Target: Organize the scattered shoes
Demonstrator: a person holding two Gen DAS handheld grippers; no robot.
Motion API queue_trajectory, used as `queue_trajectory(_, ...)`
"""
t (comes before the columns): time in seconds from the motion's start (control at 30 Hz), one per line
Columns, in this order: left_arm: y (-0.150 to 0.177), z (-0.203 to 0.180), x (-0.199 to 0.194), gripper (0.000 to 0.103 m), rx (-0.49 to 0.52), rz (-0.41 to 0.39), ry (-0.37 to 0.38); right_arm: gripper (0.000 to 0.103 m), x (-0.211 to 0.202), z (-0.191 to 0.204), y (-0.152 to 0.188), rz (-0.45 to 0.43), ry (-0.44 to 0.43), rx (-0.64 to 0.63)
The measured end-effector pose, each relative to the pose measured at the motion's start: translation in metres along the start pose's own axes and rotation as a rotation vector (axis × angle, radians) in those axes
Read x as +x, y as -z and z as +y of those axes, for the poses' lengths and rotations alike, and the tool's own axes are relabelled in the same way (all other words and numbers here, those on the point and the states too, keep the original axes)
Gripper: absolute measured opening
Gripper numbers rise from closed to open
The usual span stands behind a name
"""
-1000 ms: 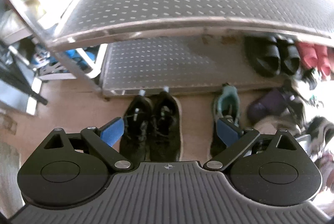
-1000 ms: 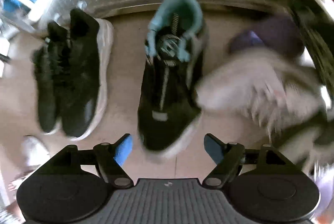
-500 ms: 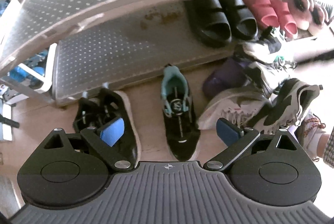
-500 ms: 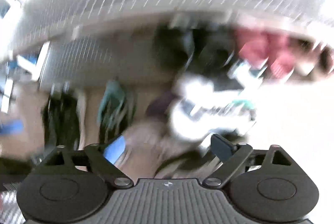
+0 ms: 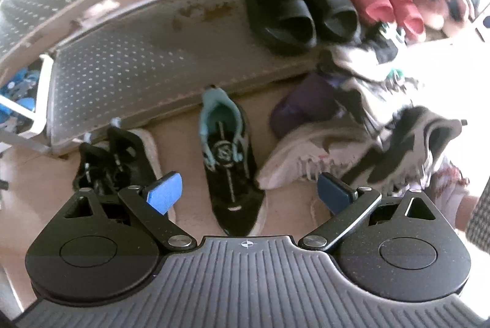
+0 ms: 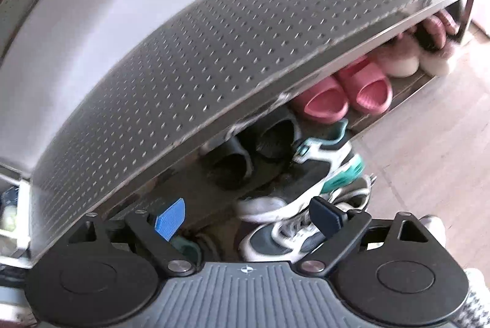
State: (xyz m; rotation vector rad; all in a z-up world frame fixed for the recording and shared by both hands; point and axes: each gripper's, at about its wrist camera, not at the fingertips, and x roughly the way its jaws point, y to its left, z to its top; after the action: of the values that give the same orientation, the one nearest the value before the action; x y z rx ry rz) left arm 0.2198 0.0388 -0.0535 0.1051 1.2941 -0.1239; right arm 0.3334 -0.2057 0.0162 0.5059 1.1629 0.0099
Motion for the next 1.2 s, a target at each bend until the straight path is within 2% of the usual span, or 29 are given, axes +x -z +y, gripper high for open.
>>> queue_trajectory(0.2,0.001,-0.021,0.006,0.098,0.041,-0.004,0.032,0.091,0.002,0.002,0.000,-0.010,-0.007,0.031)
queue_trajectory(0.27,-0.005,-0.026,0.005,0.098,0.023,-0.040,0.043,0.091,0.001,0.000,-0.001,-0.011,-0.005,0.039)
queue_trajectory(0.37,-0.021,-0.029,0.004,0.098,-0.055,-0.097,0.083,0.091,0.002,-0.006,-0.001,0.006,-0.009,0.063)
queue_trajectory(0.43,-0.037,-0.028,0.012,0.098,-0.184,-0.134,0.130,0.091,0.002,-0.010,0.000,0.016,-0.018,0.075)
queue_trajectory(0.57,-0.064,-0.014,0.047,0.098,-0.574,-0.154,0.261,0.092,0.003,-0.015,-0.001,0.028,-0.009,0.079)
queue_trajectory(0.63,-0.068,-0.012,0.068,0.098,-0.732,-0.151,0.314,0.092,0.003,-0.016,-0.002,0.034,-0.006,0.077)
queue_trajectory(0.7,-0.071,-0.010,0.089,0.098,-0.840,-0.133,0.341,0.092,0.003,-0.017,-0.002,0.041,-0.012,0.077)
queue_trajectory(0.83,-0.077,-0.009,0.137,0.098,-1.003,-0.045,0.406,0.092,0.000,-0.014,-0.004,0.059,-0.045,0.057)
queue_trajectory(0.9,-0.084,-0.012,0.155,0.097,-1.034,-0.010,0.443,0.092,-0.002,-0.012,-0.004,0.063,-0.057,0.045)
queue_trajectory(1.03,-0.100,-0.021,0.174,0.097,-1.010,0.015,0.488,0.093,-0.003,-0.012,-0.003,0.077,-0.067,0.034)
queue_trajectory(1.2,-0.110,-0.032,0.204,0.084,-0.996,0.050,0.596,0.094,-0.002,-0.015,-0.003,0.092,-0.056,0.042)
